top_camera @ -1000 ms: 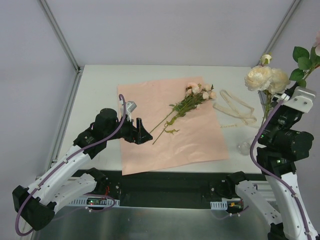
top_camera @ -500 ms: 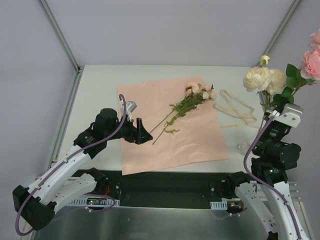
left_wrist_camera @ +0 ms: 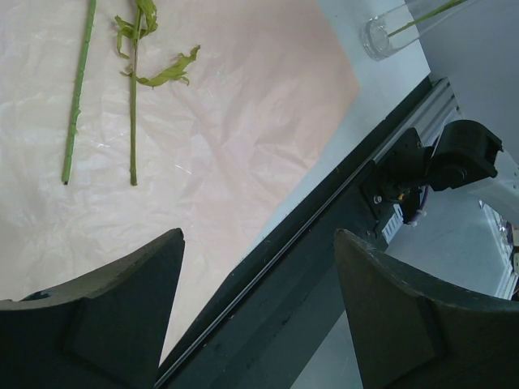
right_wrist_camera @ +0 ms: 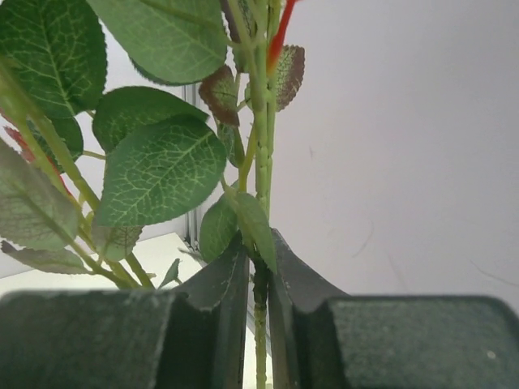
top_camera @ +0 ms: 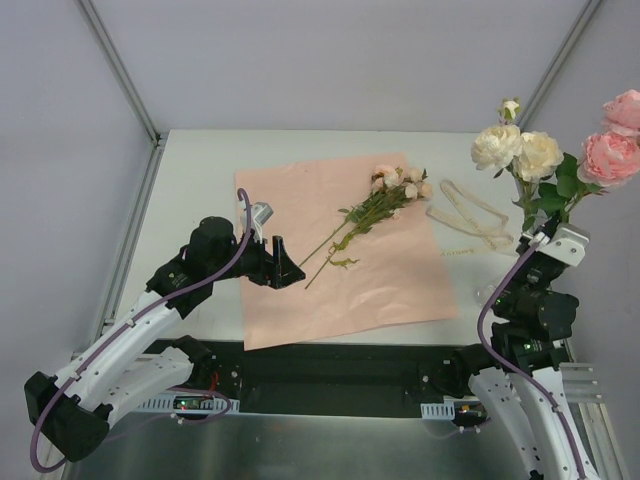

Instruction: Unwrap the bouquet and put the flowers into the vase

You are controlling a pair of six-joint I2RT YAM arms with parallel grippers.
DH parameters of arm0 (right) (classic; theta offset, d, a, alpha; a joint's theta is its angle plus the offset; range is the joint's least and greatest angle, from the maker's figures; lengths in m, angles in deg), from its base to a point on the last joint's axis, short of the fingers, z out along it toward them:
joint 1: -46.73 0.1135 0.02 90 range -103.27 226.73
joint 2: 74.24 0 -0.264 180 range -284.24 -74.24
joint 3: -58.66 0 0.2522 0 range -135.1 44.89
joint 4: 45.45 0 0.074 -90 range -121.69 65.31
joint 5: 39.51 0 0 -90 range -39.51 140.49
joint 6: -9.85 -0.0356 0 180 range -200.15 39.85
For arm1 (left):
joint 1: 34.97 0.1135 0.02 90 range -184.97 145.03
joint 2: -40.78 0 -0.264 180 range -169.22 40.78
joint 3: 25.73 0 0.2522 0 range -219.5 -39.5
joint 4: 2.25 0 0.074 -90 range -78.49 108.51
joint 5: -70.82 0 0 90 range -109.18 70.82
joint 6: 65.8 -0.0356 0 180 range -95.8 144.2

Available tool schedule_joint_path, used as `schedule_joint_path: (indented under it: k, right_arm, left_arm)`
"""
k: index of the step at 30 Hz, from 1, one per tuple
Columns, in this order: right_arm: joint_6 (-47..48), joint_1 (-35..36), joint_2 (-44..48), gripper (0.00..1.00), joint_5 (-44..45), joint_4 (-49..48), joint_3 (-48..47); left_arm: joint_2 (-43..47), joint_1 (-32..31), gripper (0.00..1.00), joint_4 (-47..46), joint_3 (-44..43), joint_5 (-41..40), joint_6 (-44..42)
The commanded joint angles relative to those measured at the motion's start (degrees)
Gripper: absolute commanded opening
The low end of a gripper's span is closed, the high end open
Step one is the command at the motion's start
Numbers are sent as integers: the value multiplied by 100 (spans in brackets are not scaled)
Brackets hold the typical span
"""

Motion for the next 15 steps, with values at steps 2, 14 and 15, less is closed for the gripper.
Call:
schedule_joint_path:
  k: [2,14,15]
  right_arm:
    - [-309,-101,96,16,278,-258,120]
    - [-564,-180,254,30,419,321,76]
    - [-599,-188,263,31,419,383,41]
  left_arm:
    - [132,23,74,-142,-81,111,-15]
    - [185,32,74,-151,-54,138,-6]
    - [167,23,74,-160,-54,129,-6]
